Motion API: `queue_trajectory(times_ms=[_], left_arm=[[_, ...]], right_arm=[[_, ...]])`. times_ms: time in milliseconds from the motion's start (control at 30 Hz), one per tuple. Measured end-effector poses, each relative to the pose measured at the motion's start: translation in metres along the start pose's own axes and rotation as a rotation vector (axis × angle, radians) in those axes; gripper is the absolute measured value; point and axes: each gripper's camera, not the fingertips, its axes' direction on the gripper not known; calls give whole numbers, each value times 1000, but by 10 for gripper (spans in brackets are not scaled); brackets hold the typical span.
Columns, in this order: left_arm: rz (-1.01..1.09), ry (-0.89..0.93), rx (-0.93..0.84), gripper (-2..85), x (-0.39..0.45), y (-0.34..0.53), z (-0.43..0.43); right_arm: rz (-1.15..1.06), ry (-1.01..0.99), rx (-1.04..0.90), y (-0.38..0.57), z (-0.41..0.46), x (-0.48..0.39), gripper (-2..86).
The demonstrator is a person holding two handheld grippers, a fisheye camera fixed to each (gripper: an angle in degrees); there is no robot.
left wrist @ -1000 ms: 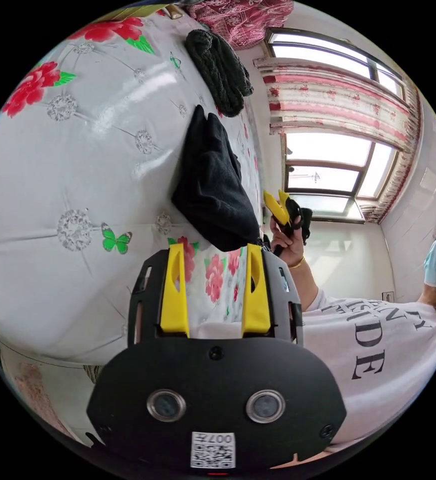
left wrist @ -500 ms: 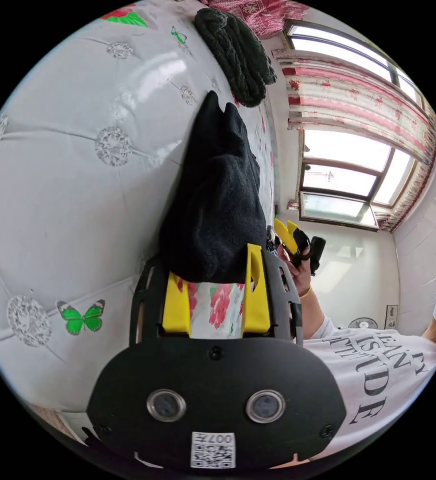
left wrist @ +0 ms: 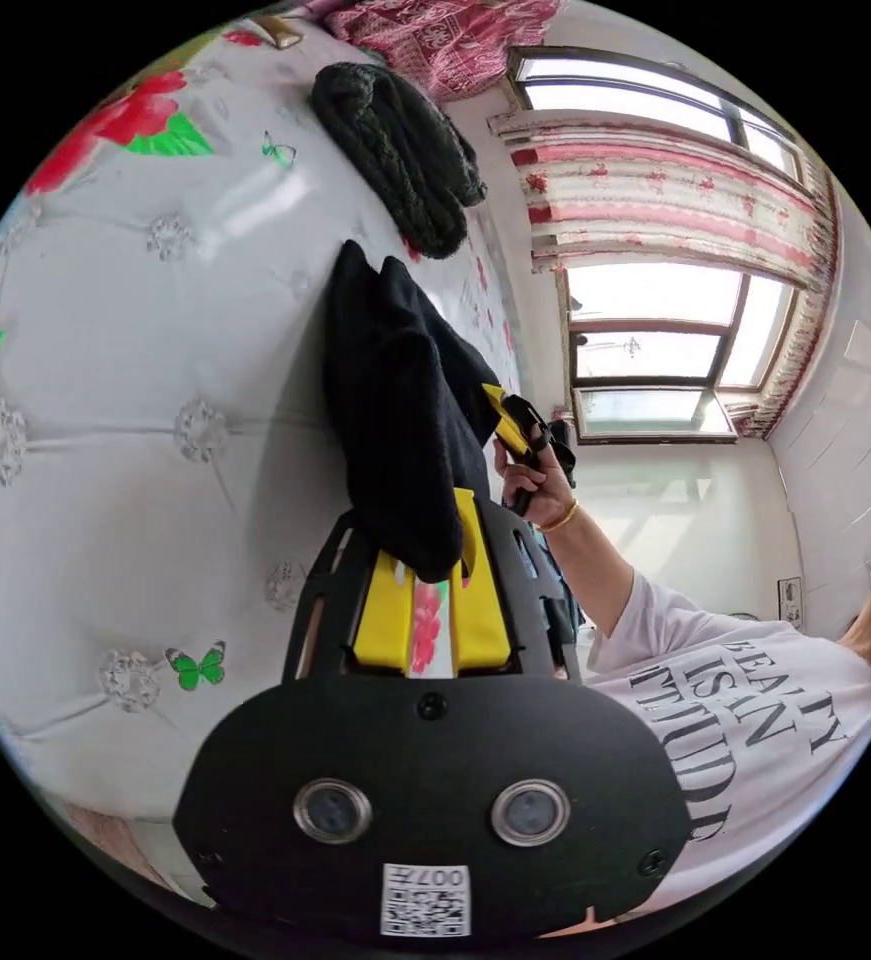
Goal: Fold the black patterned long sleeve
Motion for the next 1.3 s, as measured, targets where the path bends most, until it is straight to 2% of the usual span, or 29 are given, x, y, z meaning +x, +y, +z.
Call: queue_trajectory(times_ms=[233,400,500,633,667,733,867,1067,1133,1233,1300], left_arm=[[219,47,168,39,103,-51,-132],[324,-144,318,47,179,-58,-283],[235,-310,406,64,170,-53,-343],[-64,-627,476,93,106,-26,-365],[-126,-711,463,106,93,-10,-353],[-121,-806,444,110,90,23,-305],[-19,-957,379,102,118,62,-192],[359,-963,-29,78,183,75,81],[472,-943,-213,51,204,88,195],[550,-953,-330,41,224,106,295],[614,-947,-402,37,243,123,377]], right_arm=[[-384,-182,24,-21,10,-186,46],[-518,-392,33,-22,63,-304,33],[-518,-406,-22,-17,135,-349,23],[-489,-231,-225,6,244,-337,9],[-491,-164,-263,22,256,-319,5],[-532,-56,-313,51,257,-288,2],[-550,387,-371,140,210,-198,-1],[-359,867,-449,296,110,-99,-2],[-304,953,-463,336,94,-83,-1],[-226,978,-496,385,91,-62,3],[-247,955,-391,404,91,-69,8]])
